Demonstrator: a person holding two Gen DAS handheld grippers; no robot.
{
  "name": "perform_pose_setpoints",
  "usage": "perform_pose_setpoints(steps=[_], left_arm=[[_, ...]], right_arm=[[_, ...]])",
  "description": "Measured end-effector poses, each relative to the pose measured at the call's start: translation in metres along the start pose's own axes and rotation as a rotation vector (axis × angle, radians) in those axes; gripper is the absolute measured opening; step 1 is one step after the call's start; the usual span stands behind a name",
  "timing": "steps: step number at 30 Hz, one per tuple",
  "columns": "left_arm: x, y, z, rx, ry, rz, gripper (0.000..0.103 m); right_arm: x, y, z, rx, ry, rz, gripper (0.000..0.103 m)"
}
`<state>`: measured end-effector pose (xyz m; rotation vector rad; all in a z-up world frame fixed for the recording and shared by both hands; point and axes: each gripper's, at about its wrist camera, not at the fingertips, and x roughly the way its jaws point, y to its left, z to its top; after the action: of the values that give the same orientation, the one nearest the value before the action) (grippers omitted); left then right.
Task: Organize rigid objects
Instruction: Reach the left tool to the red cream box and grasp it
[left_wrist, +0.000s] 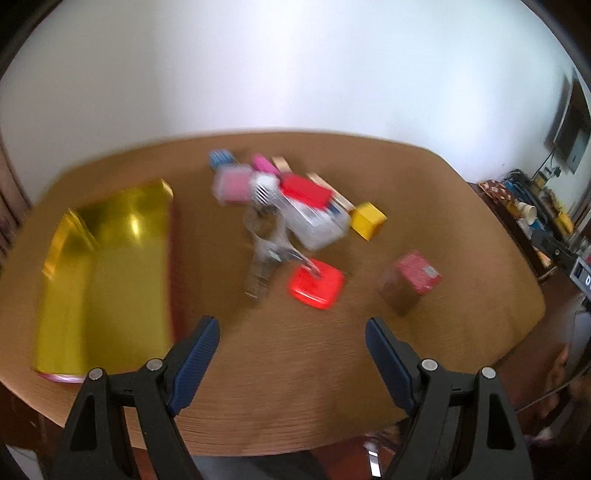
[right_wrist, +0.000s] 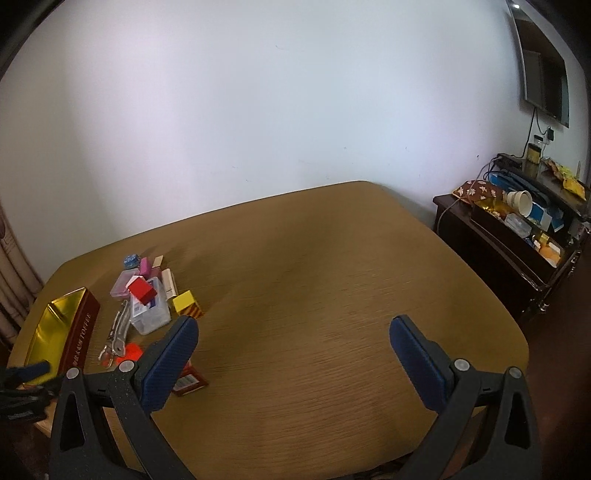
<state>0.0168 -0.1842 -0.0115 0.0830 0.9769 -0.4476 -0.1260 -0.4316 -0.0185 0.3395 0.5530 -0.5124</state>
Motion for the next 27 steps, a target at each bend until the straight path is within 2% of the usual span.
perform_pose_setpoints(steps=[2, 4, 6, 8, 15, 20, 25, 26, 27], left_arm=[[0.011, -0.012, 0.001, -0.007, 0.025, -0.057, 0.084], [0.020, -0.031, 0.004, 0.031, 0.032, -0.087, 0.084], [0.032, -0.054, 0.013, 0.092, 0.056, -0.091, 0.084], [0.046, -0.072, 0.021, 0.108, 0.084, -0.061, 0.084], [0.081, -0.090, 0.047, -0.026, 0.190, -0.088, 0.084], [0.104, -0.098, 0.055, -0.060, 0.241, -0.033, 0.084], [0.125, -0.106, 0.053, -0.045, 0.280, 0.020, 0.083], [0.129, -0.105, 0.052, -0.051, 0.287, 0.016, 0.083], [0.132, -0.104, 0.051, -0.063, 0.292, -0.003, 0.078]], right_arm=[[0.003, -0.008, 0.001, 0.001, 0.010, 0.011, 0.103], [0.008, -0.010, 0.001, -0.015, 0.005, 0.023, 0.103], [0.013, -0.017, -0.001, 0.004, 0.019, 0.031, 0.103], [0.018, -0.026, -0.001, 0.036, 0.041, 0.053, 0.103], [0.024, -0.050, 0.000, 0.128, 0.070, 0.100, 0.103], [0.033, -0.054, -0.004, 0.152, 0.105, 0.140, 0.103], [0.039, -0.055, -0.007, 0.174, 0.134, 0.180, 0.103], [0.040, -0.056, -0.007, 0.178, 0.137, 0.185, 0.103], [0.040, -0.056, -0.007, 0.182, 0.140, 0.189, 0.103]])
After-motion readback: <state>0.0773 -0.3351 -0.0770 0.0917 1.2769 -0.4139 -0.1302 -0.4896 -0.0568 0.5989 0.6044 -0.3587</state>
